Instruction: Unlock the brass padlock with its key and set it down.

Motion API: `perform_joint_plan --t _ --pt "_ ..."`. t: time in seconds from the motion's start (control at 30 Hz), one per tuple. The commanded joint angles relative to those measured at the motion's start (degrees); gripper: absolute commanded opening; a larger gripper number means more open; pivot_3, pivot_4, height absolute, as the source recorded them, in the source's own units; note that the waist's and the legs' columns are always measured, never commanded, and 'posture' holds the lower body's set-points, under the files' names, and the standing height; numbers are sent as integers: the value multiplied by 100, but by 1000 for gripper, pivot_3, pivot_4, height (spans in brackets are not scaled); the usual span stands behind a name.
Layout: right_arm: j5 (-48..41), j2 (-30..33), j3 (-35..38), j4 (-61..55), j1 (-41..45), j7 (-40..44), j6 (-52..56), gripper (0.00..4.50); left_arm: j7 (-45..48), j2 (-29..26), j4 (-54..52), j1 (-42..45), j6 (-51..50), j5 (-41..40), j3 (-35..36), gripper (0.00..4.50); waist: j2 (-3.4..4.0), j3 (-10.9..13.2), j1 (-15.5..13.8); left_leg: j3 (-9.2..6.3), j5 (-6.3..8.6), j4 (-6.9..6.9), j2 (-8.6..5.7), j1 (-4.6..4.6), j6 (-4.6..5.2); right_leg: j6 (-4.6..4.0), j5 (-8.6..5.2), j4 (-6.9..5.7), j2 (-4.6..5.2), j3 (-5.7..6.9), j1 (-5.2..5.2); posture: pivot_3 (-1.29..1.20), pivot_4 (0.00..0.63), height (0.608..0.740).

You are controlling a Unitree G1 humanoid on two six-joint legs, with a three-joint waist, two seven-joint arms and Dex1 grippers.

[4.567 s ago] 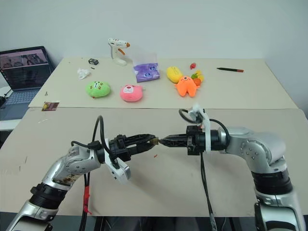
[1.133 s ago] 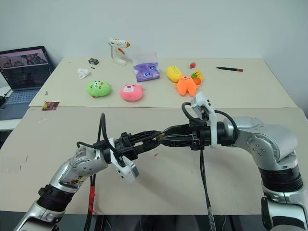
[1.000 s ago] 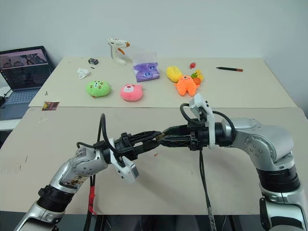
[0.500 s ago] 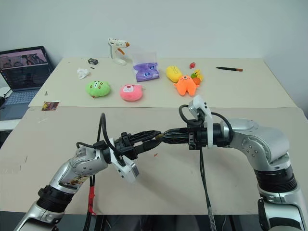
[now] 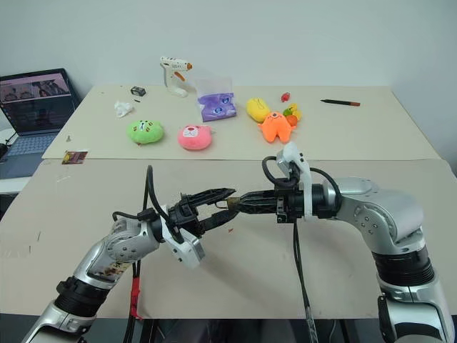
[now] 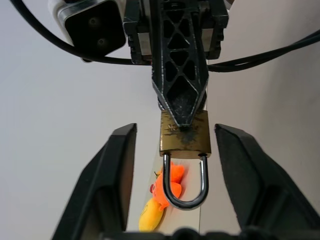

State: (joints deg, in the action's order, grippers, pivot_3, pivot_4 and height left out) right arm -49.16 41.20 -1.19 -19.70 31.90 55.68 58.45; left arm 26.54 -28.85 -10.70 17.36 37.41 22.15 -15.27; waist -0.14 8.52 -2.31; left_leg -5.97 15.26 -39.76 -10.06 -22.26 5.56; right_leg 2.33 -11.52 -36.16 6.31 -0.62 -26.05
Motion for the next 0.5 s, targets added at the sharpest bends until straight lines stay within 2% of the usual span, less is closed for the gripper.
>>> perform_joint_plan --t 0.03,0.13,0.27,0.37,0.47,0.5 --pt "-54 4 101 -129 19 24 -115 109 -2 25 -176 -12 -37 -174 14 4351 0 0 0 0 0 0 0 0 0 0 0 0 0 0 0 0 150 740" --pt "24 21 74 -49 8 63 -176 109 87 -77 -118 -15 -69 -289 56 4434 0 0 2 0 0 0 0 0 0 0 0 0 0 0 0 0 150 740" --pt "177 66 71 155 -25 161 -289 109 478 -325 -104 -116 -197 -1284 177 4434 0 0 12 0 0 1 0 2 0 0 0 -2 -1 -1 -1 0 150 740" --pt "340 204 106 316 -69 285 -425 109 696 -469 98 -236 -731 -2000 484 4434 0 0 18 1 0 1 0 2 0 0 0 -1 -2 0 -1 0 150 740" --pt "342 306 197 330 -70 367 -449 109 870 -591 374 -334 -1174 -2249 654 4434 1 0 22 1 -1 1 1 3 1 0 0 -4 -9 3 -3 0 150 740" --pt "327 341 237 317 -59 378 -452 109 888 -656 476 -416 -1110 -2079 620 4434 1 0 23 2 -1 1 2 4 1 0 0 -4 -11 5 -3 0 150 740"
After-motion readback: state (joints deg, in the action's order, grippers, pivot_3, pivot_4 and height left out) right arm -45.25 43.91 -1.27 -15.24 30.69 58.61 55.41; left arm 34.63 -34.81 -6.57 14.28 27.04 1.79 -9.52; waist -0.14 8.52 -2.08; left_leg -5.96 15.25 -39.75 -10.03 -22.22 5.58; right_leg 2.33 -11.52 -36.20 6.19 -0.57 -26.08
